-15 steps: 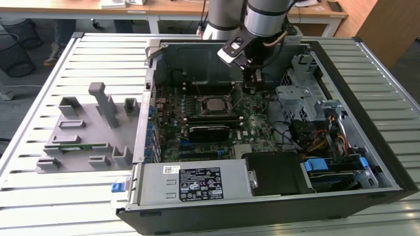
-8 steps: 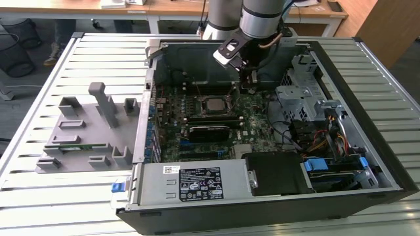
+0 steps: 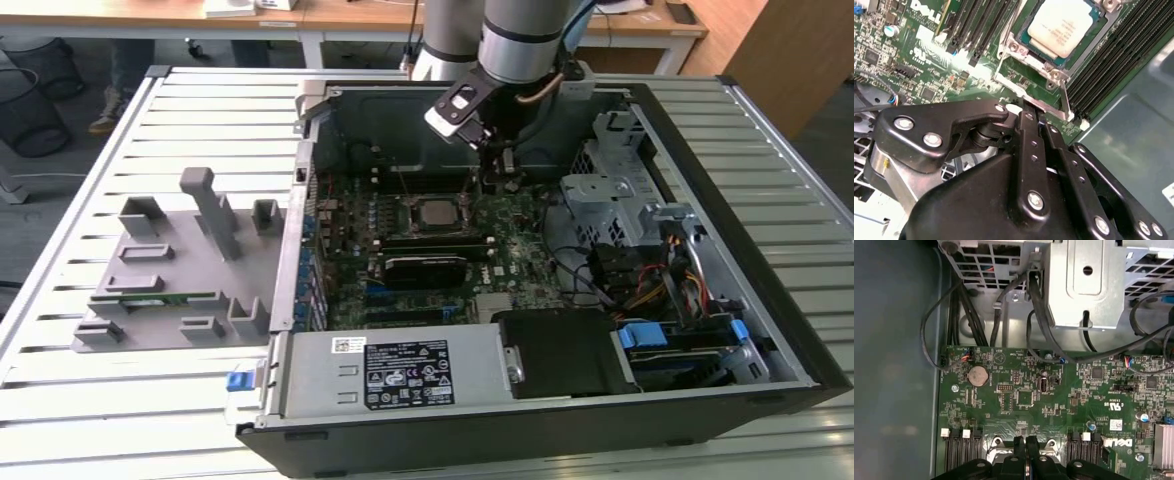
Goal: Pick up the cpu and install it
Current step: 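Close the cpu cover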
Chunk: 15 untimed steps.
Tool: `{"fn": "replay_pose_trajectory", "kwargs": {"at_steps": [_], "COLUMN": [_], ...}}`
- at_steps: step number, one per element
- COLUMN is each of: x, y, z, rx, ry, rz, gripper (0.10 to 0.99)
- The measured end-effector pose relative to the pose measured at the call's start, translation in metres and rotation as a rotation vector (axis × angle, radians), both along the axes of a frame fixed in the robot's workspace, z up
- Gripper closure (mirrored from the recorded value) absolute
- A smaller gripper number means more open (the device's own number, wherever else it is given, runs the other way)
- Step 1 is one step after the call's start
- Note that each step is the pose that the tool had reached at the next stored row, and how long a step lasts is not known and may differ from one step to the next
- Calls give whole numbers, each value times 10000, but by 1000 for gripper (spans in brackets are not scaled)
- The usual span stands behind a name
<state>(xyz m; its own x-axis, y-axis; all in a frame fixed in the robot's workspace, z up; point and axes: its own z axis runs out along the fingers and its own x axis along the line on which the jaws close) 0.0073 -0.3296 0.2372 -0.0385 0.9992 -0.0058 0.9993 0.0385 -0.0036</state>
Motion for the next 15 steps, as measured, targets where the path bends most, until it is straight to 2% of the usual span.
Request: {"fn": "replay_pose_trajectory", "kwargs": {"at_steps": [15], "x": [-237], "y": [3], "z": [-134], "rx": [-8], "ry": [2], "rz": [2], "gripper": [929]}}
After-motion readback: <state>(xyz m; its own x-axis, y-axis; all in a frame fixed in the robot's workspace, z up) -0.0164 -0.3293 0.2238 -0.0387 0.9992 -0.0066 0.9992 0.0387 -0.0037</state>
